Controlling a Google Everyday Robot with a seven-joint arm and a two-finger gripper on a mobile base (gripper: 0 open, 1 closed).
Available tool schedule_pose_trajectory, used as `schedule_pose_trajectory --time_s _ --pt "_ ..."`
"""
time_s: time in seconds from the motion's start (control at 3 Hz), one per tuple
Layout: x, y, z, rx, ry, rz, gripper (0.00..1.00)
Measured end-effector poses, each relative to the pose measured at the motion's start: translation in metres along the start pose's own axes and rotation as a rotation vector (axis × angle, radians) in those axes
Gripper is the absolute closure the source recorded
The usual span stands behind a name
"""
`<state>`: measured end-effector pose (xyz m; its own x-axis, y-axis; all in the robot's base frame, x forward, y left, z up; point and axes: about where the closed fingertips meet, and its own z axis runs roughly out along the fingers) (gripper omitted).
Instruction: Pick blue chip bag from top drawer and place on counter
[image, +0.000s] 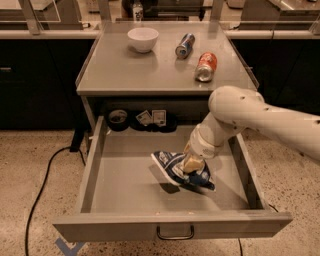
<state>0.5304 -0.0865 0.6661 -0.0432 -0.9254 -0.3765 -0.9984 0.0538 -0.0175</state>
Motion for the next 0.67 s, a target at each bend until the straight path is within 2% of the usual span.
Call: schedule_pose_trajectory --time_s 0.33,0.67 --pt "-0.024 -0.018 -0.047 -0.012 -0.142 -0.027 1.00" --pt "-0.067 -0.035 -0.087 -0.062 -0.262 -0.122 1.00"
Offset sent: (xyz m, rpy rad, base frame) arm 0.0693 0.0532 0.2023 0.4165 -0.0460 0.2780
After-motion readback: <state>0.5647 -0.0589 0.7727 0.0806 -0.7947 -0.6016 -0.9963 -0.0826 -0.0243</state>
